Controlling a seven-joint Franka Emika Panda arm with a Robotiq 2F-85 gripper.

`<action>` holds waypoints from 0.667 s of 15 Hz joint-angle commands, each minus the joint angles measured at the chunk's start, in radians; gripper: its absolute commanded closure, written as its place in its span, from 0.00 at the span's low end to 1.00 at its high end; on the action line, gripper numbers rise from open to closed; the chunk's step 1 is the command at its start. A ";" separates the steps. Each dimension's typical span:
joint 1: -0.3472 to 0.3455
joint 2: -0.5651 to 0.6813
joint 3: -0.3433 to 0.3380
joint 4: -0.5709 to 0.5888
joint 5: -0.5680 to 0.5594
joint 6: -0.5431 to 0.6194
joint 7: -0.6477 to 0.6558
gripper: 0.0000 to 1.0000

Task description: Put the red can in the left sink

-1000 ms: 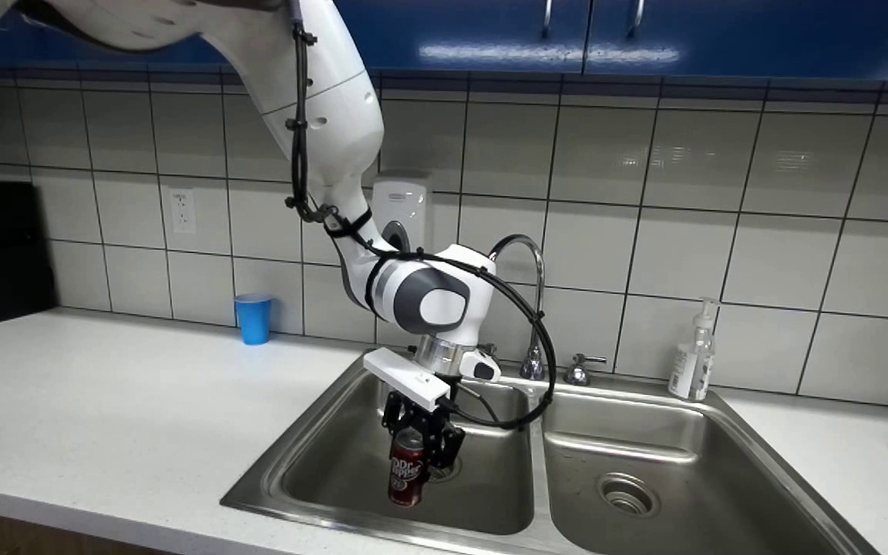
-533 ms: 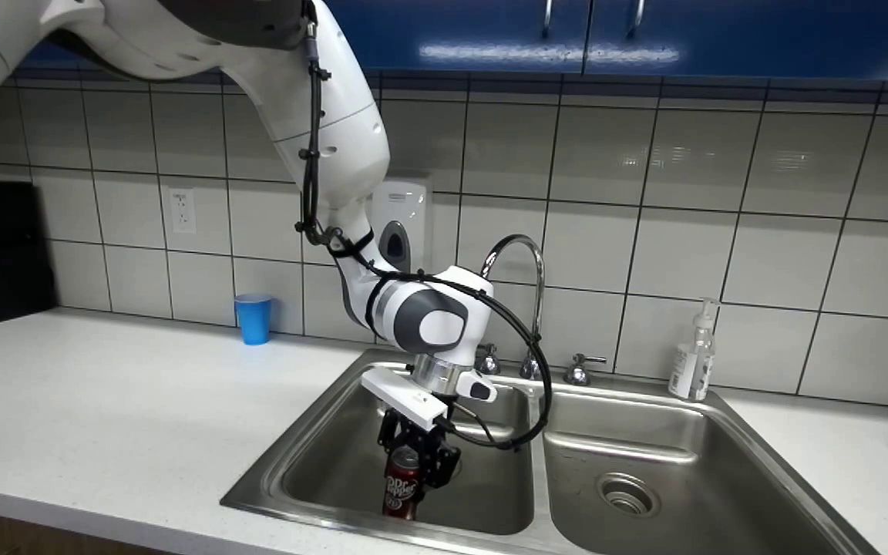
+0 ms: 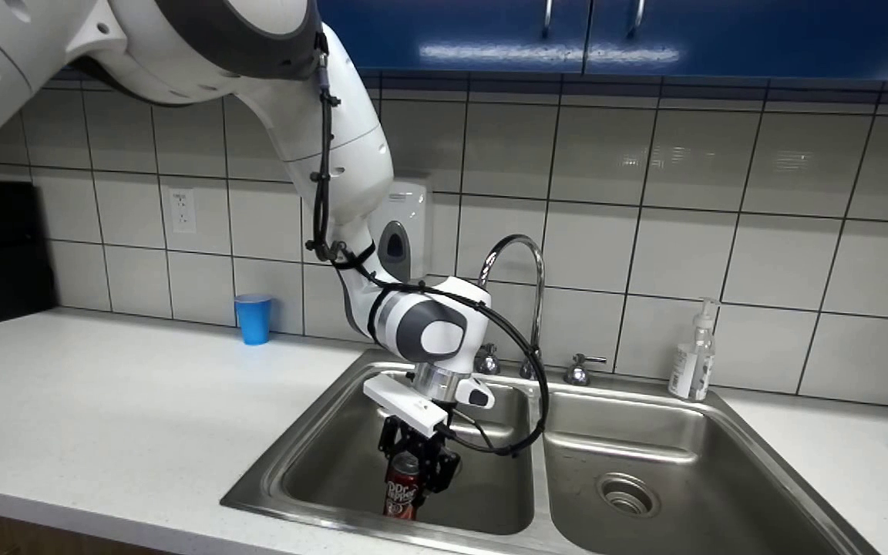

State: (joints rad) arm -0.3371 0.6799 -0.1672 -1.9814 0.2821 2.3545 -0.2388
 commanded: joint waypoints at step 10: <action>-0.013 0.040 0.018 0.049 -0.030 -0.008 0.038 0.59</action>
State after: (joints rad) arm -0.3369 0.7193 -0.1632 -1.9514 0.2792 2.3544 -0.2355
